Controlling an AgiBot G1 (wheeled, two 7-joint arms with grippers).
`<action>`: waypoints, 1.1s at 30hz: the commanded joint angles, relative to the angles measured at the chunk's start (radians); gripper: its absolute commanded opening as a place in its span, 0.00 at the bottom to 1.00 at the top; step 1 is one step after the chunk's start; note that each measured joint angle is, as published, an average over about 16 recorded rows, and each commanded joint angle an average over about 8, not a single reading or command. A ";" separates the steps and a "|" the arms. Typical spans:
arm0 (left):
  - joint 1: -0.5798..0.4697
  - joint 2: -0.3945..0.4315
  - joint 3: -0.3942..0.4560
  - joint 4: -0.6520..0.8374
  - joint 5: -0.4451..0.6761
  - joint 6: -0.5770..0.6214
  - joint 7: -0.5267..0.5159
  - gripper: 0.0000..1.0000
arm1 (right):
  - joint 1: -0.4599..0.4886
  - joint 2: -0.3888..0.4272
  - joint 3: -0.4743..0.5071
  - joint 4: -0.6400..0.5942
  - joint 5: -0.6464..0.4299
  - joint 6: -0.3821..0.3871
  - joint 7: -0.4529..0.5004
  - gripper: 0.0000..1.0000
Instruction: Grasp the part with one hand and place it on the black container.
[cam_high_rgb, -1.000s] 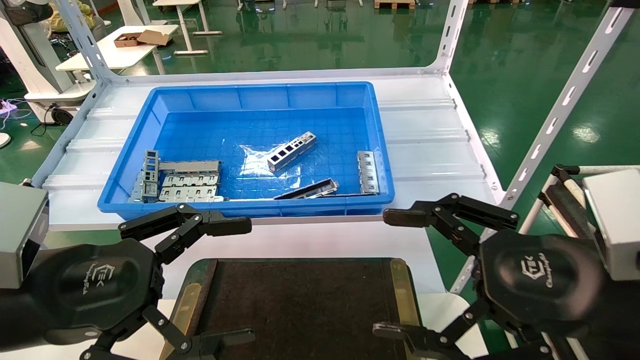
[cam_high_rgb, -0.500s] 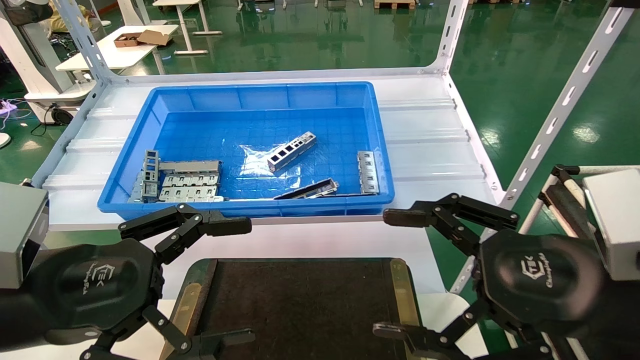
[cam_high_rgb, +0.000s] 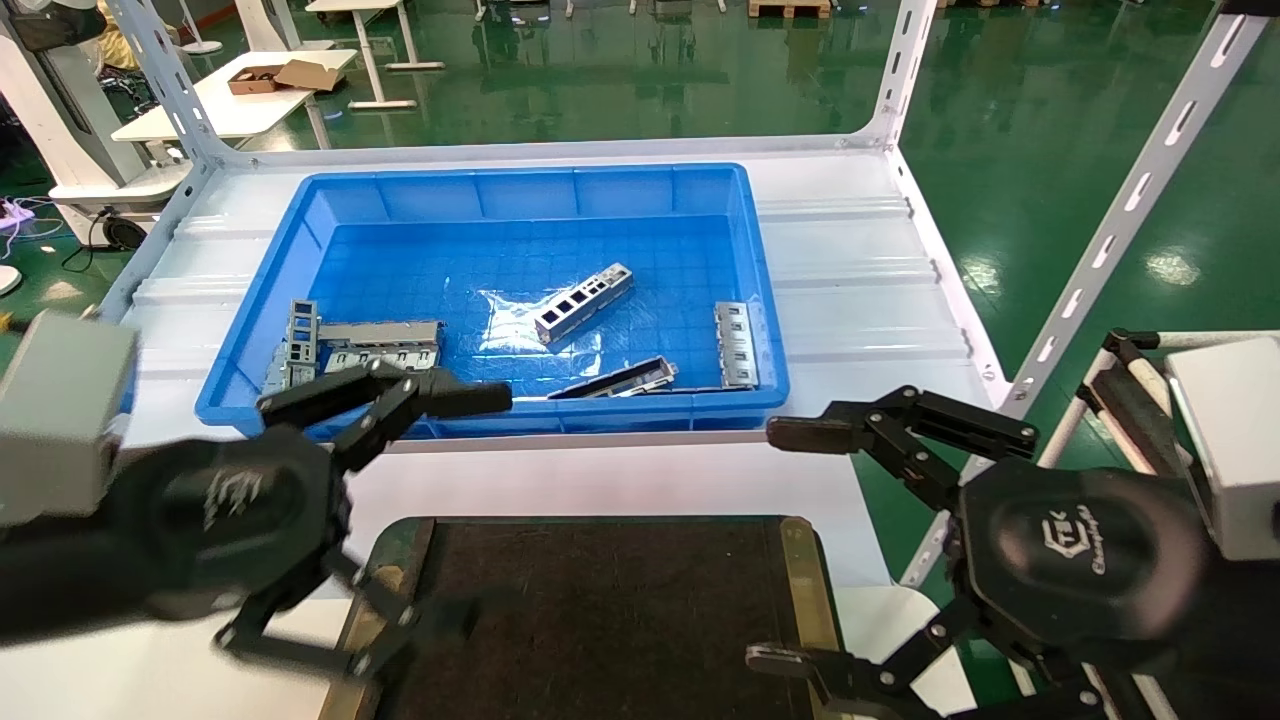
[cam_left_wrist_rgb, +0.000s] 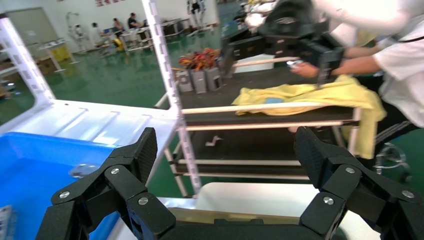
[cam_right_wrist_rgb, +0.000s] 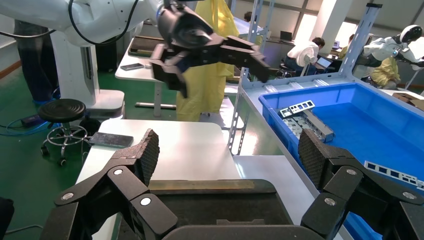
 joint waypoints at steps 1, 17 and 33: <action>-0.016 0.008 0.004 -0.002 0.018 -0.018 -0.002 1.00 | 0.000 0.000 0.000 0.000 0.000 0.000 0.000 1.00; -0.239 0.272 0.137 0.290 0.353 -0.298 0.029 1.00 | 0.000 0.001 -0.001 0.000 0.001 0.000 -0.001 1.00; -0.419 0.539 0.207 0.808 0.521 -0.510 0.212 1.00 | 0.001 0.001 -0.003 0.000 0.002 0.001 -0.001 1.00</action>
